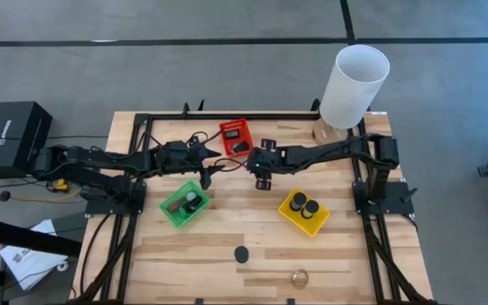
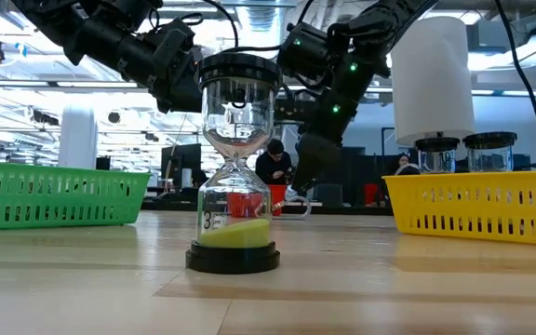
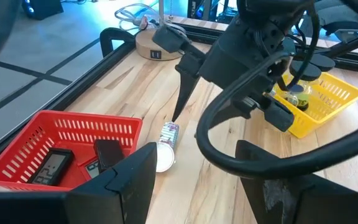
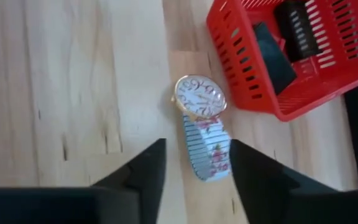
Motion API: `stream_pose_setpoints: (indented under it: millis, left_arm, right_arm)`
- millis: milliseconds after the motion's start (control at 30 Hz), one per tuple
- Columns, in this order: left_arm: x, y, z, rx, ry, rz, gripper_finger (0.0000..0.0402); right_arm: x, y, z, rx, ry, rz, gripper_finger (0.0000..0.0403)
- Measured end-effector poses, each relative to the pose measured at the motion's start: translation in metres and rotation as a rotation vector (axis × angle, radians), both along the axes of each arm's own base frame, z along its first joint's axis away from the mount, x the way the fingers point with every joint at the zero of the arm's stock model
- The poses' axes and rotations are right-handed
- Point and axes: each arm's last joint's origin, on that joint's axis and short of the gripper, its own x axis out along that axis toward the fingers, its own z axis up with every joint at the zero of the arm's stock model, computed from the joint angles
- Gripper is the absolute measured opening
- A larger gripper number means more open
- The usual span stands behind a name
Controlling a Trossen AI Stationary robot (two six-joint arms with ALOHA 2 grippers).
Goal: Pick & Place Office items
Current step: Put the white wrist watch into the green bin
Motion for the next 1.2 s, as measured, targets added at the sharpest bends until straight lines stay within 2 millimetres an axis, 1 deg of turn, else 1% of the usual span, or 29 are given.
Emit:
stream_pose_setpoints:
  millis: [167, 233, 300, 433, 467, 667, 733, 800, 867, 967, 1033, 1200]
  left_arm:
    - [0.0, 0.0, 0.0, 0.0, 0.0, 0.0, 0.0213]
    - [0.0, 0.0, 0.0, 0.0, -0.001, 0.0, 0.0213]
    - [0.0, 0.0, 0.0, 0.0, -0.002, 0.0, 0.0213]
    - [0.0, 0.0, 0.0, 0.0, -0.002, 0.0, 0.0213]
    - [0.0, 0.0, 0.0, 0.001, -0.003, 0.0, 0.0213]
    - [0.0, 0.0, 0.001, 0.002, -0.008, 0.0, 0.0213]
    - [0.0, 0.0, 0.001, 0.003, -0.008, 0.003, 0.0213]
    - [0.0, 0.0, 0.001, 0.003, -0.012, 0.002, 0.0213]
    - [0.001, 0.0, 0.002, 0.003, -0.016, -0.001, 0.0213]
    - [0.001, 0.0, 0.002, 0.004, -0.024, -0.002, 0.0213]
    - [0.001, 0.0, 0.002, 0.004, -0.025, -0.002, 0.0213]
    - [0.001, 0.0, 0.003, 0.01, -0.029, -0.003, 0.0213]
  right_arm:
    - [-0.001, -0.003, 0.0, -0.002, 0.01, -0.005, 0.0232]
    - [-0.002, -0.008, -0.001, -0.001, 0.012, -0.018, 0.0252]
    - [-0.004, -0.015, -0.001, 0.004, 0.014, -0.038, 0.0262]
    - [-0.008, -0.03, -0.002, 0.13, -0.012, -0.071, 0.0265]
    - [-0.008, -0.033, -0.003, 0.136, -0.013, -0.079, 0.0265]
    - [-0.005, -0.038, -0.008, 0.106, -0.003, -0.006, 0.0265]
    - [0.0, -0.039, -0.02, 0.104, 0.012, -0.002, 0.0265]
    - [-0.006, -0.04, -0.029, 0.109, 0.071, -0.025, 0.0265]
    - [0.002, -0.044, -0.029, 0.102, 0.016, -0.024, 0.0265]
    - [-0.001, -0.046, -0.04, 0.114, 0.059, -0.036, 0.0265]
    - [0.003, -0.049, -0.042, 0.107, 0.032, -0.036, 0.0265]
    - [0.002, -0.049, -0.039, 0.101, 0.044, -0.027, 0.0261]
